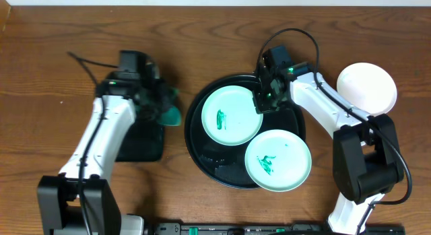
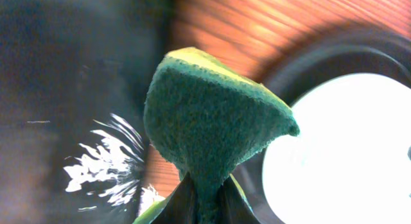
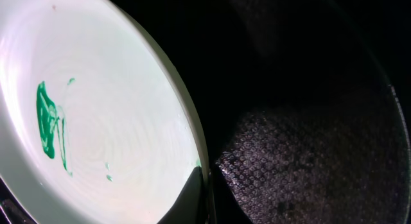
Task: Clean dirty plates on tray and stack at the side
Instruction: 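Pick up the green sponge with the left gripper and bring it over, then scrub the green plate with the sponge in the left gripper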
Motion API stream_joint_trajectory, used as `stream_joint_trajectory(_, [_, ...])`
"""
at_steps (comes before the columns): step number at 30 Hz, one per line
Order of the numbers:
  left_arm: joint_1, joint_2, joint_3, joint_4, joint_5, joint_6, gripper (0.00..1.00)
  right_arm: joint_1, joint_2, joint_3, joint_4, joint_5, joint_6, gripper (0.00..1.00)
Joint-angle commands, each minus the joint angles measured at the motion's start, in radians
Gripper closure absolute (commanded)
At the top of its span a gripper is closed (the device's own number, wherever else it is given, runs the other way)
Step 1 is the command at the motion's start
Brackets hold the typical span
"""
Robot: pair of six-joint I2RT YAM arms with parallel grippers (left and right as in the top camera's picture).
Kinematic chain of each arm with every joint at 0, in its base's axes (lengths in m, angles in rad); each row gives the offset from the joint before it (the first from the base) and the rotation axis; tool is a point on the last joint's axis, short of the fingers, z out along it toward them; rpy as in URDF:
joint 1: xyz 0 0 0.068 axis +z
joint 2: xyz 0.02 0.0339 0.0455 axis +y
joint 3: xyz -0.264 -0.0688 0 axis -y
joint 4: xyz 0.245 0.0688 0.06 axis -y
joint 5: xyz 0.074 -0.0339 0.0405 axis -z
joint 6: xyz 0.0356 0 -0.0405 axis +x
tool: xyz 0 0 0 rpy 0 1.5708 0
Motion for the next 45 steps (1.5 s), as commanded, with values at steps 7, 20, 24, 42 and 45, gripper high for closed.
stream_joint_trajectory(7, [-0.278,-0.01,0.01,0.116,0.089,-0.128,0.93,0.021,0.001,-0.044,0.042,-0.002,0.061,0.99])
stream_joint_trajectory(20, [-0.345,0.23,0.01,0.241,-0.058,-0.151,0.93,0.054,0.001,-0.124,0.098,-0.002,0.076,0.99])
stream_joint_trajectory(24, [-0.345,0.311,0.01,0.256,-0.057,-0.173,0.93,0.059,0.001,-0.125,0.099,-0.002,0.076,0.99])
stream_joint_trajectory(42, [-0.437,0.37,0.01,0.335,0.451,-0.241,0.93,0.059,0.001,-0.125,0.105,-0.002,0.076,0.99])
stream_joint_trajectory(45, [-0.431,0.37,0.01,0.319,0.365,-0.253,0.93,0.058,0.001,-0.125,0.105,-0.002,0.076,0.99])
